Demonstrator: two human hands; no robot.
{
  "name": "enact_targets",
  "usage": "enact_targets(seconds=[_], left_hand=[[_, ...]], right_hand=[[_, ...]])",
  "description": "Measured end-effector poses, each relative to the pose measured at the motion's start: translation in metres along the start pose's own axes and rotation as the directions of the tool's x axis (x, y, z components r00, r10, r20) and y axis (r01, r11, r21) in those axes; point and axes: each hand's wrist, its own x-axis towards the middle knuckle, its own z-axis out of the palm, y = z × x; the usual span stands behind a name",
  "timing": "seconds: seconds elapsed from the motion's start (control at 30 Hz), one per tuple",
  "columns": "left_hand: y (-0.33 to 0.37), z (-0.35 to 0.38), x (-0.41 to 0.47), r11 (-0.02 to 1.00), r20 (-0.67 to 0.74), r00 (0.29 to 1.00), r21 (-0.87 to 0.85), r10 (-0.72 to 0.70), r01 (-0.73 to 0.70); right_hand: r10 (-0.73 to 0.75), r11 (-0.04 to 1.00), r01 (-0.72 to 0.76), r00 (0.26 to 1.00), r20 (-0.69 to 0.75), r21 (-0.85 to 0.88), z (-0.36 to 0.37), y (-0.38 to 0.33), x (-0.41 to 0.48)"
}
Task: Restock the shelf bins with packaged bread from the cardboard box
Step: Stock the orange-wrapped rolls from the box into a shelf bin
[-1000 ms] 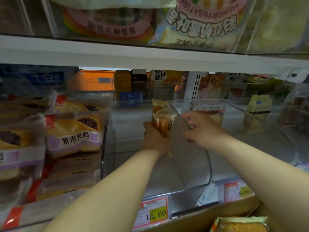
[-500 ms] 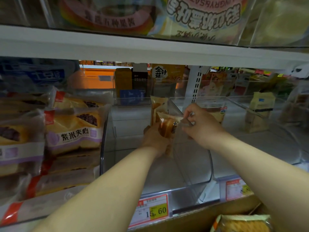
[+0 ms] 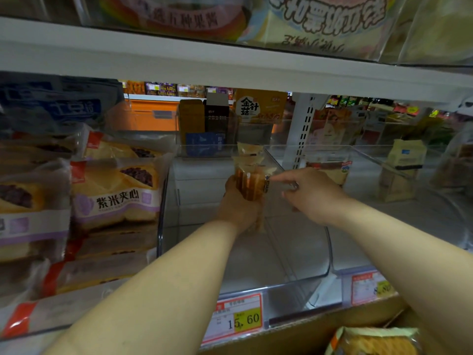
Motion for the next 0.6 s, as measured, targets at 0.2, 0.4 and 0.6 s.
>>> enact_targets(seconds=[0.2,0.4,0.6], left_hand=[[0.007,-0.007,-0.006,0.991,0.047,0.999,-0.131,-0.017,0.023],[0.011,-0.010,-0.007,0.983,0.193,0.981,-0.170,-0.029,0.063],[0.009,-0.010,-0.007,0.997,0.169,0.985,-0.073,-0.018,0.030]], right_hand=[[0.012,0.999,-0.011,0.999,-0.030,0.035,0.001,0.003,0.001],[0.033,0.998,-0.031,0.999,-0.041,0.054,0.001,0.004,0.001],[0.043,0.997,-0.040,0.998,-0.043,0.072,0.003,0.003,0.001]])
